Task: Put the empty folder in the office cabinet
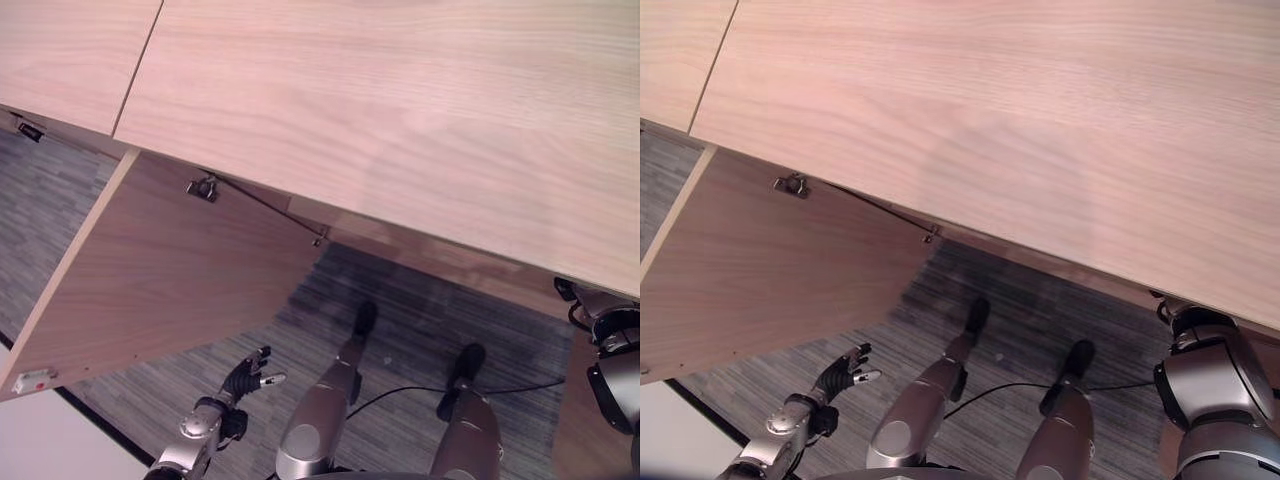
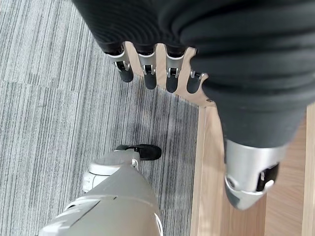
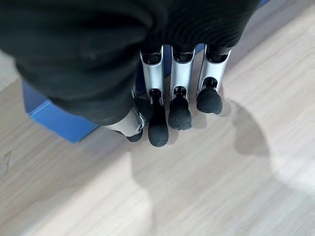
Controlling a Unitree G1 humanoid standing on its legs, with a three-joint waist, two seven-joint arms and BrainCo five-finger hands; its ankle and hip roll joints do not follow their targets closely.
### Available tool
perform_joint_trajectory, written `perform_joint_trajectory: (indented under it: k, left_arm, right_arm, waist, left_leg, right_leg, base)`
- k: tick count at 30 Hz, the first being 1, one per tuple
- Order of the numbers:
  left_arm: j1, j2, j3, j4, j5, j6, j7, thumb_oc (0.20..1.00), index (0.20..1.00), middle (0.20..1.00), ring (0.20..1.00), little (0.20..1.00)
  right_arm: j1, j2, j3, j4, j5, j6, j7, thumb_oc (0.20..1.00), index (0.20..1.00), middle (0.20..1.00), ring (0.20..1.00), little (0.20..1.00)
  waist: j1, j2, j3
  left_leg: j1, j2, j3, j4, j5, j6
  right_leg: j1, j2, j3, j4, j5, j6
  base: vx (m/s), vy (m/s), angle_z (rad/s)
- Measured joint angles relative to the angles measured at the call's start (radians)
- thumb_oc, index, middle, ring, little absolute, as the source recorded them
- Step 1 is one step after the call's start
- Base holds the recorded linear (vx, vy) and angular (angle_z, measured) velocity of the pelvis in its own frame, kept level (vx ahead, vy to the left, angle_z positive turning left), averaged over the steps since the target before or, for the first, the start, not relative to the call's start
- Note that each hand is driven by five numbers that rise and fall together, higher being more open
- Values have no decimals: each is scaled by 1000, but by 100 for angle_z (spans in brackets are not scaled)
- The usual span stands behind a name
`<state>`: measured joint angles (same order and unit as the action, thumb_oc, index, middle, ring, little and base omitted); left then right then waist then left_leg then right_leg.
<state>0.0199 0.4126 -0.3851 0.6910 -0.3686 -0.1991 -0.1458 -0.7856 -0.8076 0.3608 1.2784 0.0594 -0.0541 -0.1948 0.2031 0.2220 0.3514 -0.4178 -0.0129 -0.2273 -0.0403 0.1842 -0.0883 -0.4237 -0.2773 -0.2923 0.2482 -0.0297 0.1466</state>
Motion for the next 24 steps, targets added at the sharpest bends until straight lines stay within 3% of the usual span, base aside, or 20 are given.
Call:
perform_joint_trajectory:
  k: [6, 13, 17, 21, 22, 24]
  left_arm:
    - [-1, 1, 4, 4, -10, 1, 0, 1000, 1000, 1000, 1000, 1000]
    - [1, -13, 77, 41, -14, 13, 6, 1000, 1000, 1000, 1000, 1000]
    - [27, -10, 154, 95, -14, 33, 18, 1000, 1000, 1000, 1000, 1000]
    - [37, -25, 192, 135, -6, 40, 20, 1000, 1000, 1000, 1000, 1000]
    - [48, -22, 201, 168, -3, 45, 22, 1000, 1000, 1000, 1000, 1000]
    - [64, -27, 207, 198, 3, 49, 21, 1000, 1000, 1000, 1000, 1000]
  right_arm:
    - [12, 5, -18, 29, 3, 3, 5, 200, 200, 200, 200, 200]
    - [119, 112, -223, -47, 124, -12, -25, 200, 200, 200, 200, 200]
    - [282, 288, -249, -196, 156, -32, -30, 200, 200, 200, 200, 200]
    - [451, 366, -254, -321, 129, -37, -22, 200, 200, 200, 200, 200]
    - [519, 404, -254, -335, 113, -39, -20, 200, 200, 200, 200, 200]
    - [592, 431, -256, -336, 106, -44, -14, 200, 200, 200, 200, 200]
  waist:
    - [-3, -15, 22]
    - [-7, -45, 25]
    - [-28, -119, -22]
    - [-52, -158, -62]
    - [-63, -181, -100]
    - [-79, -199, -135]
  left_leg:
    - [44, 1, 0, -11, 5, 6]
    - [132, 13, 0, -31, -10, 12]
    - [183, 21, 2, -36, -27, 12]
    - [234, 21, 8, -46, -45, 13]
    - [254, 22, 18, -48, -58, 15]
    - [280, 23, 26, -48, -70, 15]
  right_leg:
    - [61, 8, -8, -44, 13, 8]
    - [170, 24, -25, -101, 22, 3]
    - [232, 32, -30, -132, 19, -2]
    - [300, 40, -40, -176, 22, 2]
    - [328, 45, -38, -204, 24, 2]
    - [364, 49, -36, -232, 30, 3]
  base:
    - [17, 1, 1]
    - [43, -1, 1]
    - [62, 5, -3]
    - [104, 0, 0]
    - [130, 16, -12]
    - [101, 17, -12]
